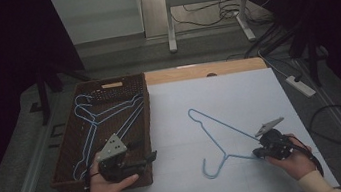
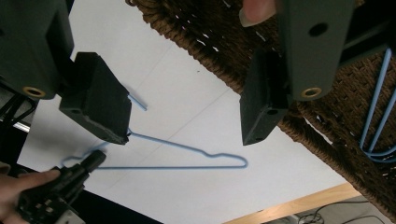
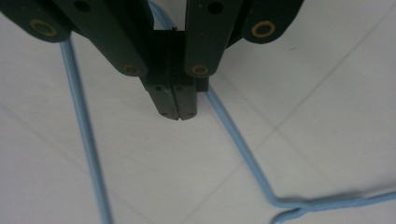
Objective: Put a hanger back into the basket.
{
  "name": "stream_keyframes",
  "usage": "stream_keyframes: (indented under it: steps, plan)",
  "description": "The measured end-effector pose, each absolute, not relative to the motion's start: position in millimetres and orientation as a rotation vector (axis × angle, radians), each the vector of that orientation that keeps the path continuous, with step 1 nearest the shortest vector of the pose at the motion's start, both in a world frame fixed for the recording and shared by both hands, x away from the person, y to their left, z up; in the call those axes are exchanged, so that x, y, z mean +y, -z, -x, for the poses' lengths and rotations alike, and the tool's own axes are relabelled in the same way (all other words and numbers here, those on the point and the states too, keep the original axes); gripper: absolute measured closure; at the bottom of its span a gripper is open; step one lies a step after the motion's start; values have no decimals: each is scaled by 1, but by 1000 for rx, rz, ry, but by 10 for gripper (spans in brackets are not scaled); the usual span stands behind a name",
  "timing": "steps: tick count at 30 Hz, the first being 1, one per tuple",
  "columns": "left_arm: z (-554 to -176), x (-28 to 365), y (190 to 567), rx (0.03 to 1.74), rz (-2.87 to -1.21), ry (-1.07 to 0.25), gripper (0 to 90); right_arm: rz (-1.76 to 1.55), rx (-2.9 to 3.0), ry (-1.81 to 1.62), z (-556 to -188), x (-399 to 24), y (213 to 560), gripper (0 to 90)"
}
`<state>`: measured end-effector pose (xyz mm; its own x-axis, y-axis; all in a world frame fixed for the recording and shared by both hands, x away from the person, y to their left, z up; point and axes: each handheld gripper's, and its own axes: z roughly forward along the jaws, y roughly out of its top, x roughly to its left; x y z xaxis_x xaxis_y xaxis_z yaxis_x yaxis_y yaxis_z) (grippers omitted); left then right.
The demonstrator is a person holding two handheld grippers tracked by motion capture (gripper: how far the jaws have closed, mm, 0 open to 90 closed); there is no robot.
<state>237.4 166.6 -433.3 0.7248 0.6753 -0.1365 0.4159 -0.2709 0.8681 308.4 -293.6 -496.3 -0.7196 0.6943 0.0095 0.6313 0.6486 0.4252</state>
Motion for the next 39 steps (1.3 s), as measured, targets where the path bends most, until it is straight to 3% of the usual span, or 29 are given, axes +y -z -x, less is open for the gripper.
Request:
stream_keyframes:
  steps: [11,27,39]
  plan:
    - [-237,168,433,842,-1903,-322,349,-1024,2773,-627,-290,-277,497,900]
    - [-237,166,432,837,-1907,-324,349,-1153,2693,-601,-264,-327,492,900]
    - [-237,168,433,842,-1904,-326,349,-1033,2788,-586,-252,-289,495,900]
